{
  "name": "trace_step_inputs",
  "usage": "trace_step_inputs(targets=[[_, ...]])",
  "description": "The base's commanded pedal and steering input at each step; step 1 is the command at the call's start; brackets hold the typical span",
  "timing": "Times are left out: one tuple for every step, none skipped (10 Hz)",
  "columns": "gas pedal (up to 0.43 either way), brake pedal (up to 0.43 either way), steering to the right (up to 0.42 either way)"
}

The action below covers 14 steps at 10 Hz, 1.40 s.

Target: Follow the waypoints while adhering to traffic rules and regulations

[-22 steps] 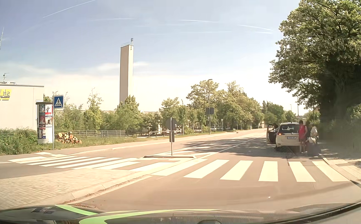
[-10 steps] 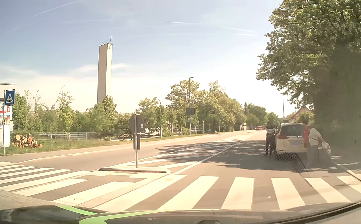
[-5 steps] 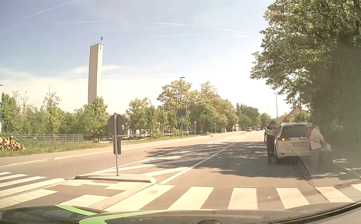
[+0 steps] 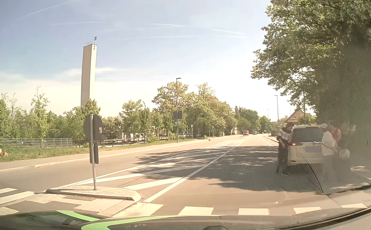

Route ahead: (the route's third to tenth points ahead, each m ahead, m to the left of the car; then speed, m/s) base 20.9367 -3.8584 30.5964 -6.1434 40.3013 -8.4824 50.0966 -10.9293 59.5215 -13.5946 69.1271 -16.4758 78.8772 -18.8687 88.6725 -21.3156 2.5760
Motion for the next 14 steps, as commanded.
trace_step_inputs(targets=[[0.0,0.0,0.105],[0.0,0.0,0.101],[0.0,0.0,0.089],[0.0,0.0,0.077],[0.0,0.0,0.07],[0.0,0.0,0.064],[0.047,0.0,0.055],[0.079,0.0,0.048],[0.11,0.0,0.037],[0.15,0.0,0.026],[0.169,0.0,0.023],[0.197,0.0,0.023],[0.209,0.0,0.023],[0.209,0.0,0.023]])
